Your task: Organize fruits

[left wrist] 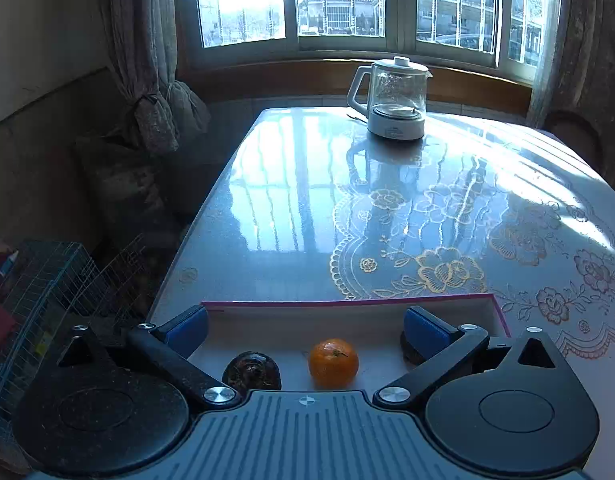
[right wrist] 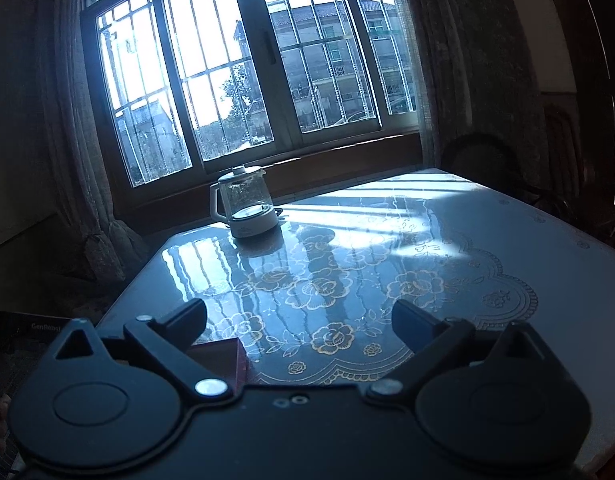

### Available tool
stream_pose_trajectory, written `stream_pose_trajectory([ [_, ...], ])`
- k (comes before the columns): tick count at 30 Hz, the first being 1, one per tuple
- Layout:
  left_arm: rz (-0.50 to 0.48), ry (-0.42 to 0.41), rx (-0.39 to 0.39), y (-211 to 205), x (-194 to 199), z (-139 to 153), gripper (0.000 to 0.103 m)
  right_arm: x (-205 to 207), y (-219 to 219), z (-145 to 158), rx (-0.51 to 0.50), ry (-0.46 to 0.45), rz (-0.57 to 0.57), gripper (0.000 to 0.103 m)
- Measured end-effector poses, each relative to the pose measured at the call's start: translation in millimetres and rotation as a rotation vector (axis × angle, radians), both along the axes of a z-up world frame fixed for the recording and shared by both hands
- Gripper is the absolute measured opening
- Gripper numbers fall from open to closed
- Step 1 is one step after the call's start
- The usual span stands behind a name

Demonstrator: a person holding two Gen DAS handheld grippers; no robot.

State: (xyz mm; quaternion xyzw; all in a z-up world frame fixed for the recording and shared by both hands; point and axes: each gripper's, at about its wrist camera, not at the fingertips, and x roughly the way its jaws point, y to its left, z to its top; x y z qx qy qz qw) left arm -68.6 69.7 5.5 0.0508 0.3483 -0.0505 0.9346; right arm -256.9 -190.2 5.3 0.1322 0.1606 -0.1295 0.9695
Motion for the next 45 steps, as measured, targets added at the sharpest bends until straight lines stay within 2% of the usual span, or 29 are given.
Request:
stream_pose_trajectory([
  [7,0.006,0.010,-0.007,2,8,3,0.103,9,5,5,-0.008,-0.003,0.013,0.102],
  [12,-0.022,0.005,0.020,-6,11,4,0.103,23,12,12,-0.031,0.005,0.044,0.103],
  [17,-0.071,0.002,0.067,-19,16,9,0.103,46,20,19,-0.101,0.069,0.102,0.103],
  [20,-0.098,-0.002,0.072,-25,18,13,0.103,61,24,24,-0.135,0.109,0.148,0.103],
  [24,-0.121,-0.017,0.090,-34,19,18,0.103,80,39,29,-0.248,0.170,0.195,0.103],
  [27,-0.130,-0.015,0.088,-38,20,21,0.103,88,47,32,-0.277,0.188,0.229,0.103],
  [36,-0.130,-0.018,0.082,-37,20,25,0.103,99,52,35,-0.290,0.223,0.254,0.103],
  [45,-0.120,-0.019,0.079,-35,20,25,0.103,106,57,38,-0.289,0.220,0.276,0.103],
])
